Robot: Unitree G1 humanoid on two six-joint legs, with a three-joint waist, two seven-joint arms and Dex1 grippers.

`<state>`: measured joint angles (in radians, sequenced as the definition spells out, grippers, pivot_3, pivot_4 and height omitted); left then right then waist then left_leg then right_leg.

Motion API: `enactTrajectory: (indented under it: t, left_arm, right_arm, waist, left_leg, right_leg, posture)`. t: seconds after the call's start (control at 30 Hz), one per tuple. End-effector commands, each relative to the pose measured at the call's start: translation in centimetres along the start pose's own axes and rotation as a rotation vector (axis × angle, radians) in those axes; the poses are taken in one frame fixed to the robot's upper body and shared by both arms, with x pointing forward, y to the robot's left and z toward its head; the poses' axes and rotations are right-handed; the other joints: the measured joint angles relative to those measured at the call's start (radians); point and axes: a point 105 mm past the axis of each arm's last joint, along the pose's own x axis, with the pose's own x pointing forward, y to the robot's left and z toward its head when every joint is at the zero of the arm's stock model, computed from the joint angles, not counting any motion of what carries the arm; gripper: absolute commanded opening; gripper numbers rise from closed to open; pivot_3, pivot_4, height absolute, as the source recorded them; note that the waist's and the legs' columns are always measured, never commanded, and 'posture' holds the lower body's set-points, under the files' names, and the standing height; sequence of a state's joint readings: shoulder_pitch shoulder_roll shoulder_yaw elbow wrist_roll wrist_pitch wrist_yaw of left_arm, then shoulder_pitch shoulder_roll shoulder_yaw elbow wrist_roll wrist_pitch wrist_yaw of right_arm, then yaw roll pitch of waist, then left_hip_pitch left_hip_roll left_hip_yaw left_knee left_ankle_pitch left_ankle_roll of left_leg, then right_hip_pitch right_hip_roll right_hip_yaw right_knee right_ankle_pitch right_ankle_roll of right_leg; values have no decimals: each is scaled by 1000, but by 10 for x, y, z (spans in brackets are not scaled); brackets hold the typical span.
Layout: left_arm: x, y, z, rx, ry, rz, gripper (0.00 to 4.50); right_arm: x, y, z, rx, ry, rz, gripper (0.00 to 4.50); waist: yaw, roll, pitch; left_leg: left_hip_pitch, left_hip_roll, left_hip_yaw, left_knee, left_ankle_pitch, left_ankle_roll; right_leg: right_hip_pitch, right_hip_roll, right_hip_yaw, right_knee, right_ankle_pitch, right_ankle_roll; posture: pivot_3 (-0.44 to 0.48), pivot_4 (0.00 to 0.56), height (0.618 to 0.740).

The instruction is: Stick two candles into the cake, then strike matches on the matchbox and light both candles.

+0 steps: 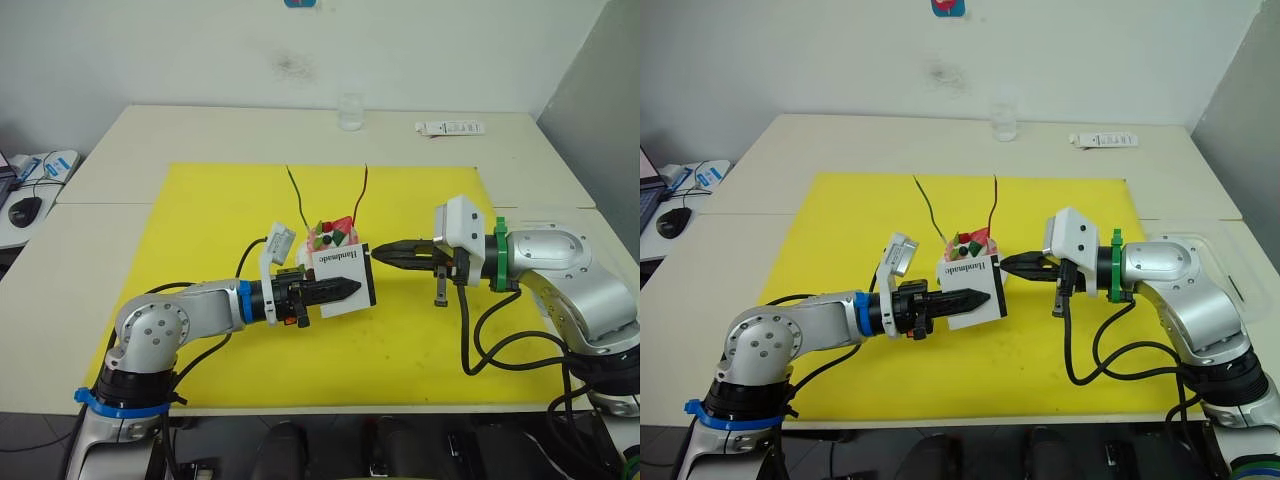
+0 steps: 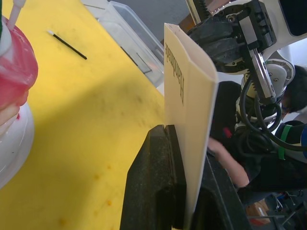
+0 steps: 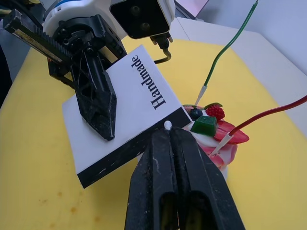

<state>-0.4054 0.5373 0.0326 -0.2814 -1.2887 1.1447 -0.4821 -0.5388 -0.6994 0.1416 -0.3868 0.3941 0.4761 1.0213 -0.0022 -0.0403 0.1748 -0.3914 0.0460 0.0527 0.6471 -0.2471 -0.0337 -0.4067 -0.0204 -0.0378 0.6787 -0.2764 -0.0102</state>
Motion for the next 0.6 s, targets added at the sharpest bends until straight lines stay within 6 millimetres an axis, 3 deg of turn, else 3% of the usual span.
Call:
enactTrajectory:
  t: [0.03,0.27,0.37,0.43,0.5,0.6]
  left_arm:
    - [1,-9,9,27,-26,-38,0]
    - [2,-13,9,31,-20,-64,0]
    - [2,-12,12,35,-31,-58,0]
    - [1,-7,17,34,-49,-43,0]
    - [-1,-3,23,36,-66,-29,0]
    - [-4,3,33,37,-102,-11,0]
  right_arm:
    - [-3,-1,10,-51,-19,-8,46]
    - [4,2,7,-65,-5,-8,46]
    - [5,22,3,-99,24,126,46]
    - [-16,62,-3,-48,105,404,46]
    - [-40,84,-6,12,186,573,46]
    - [-62,78,-8,33,272,589,46]
  waist:
    - [0,0,0]
    - [0,0,0]
    - [0,0,0]
    - [3,0,0]
    - [12,0,1]
    - [10,1,1]
  left_leg:
    - [0,0,0,0,0,0]
    - [0,0,0,0,0,0]
    - [0,0,0,0,0,0]
    - [0,0,0,0,0,0]
    - [-3,-2,-3,0,0,0]
    - [-3,-2,-3,2,-1,1]
  right_leg:
    - [0,0,0,0,0,0]
    - [0,0,0,0,0,0]
    - [0,0,0,0,0,0]
    - [0,0,0,0,0,0]
    - [0,0,-3,-2,0,1]
    - [0,-1,-3,-3,0,1]
  posture:
    - [0,150,740]
    - [0,150,740]
    - [0,150,740]
    - [0,150,740]
    - [0,150,740]
    - [0,150,740]
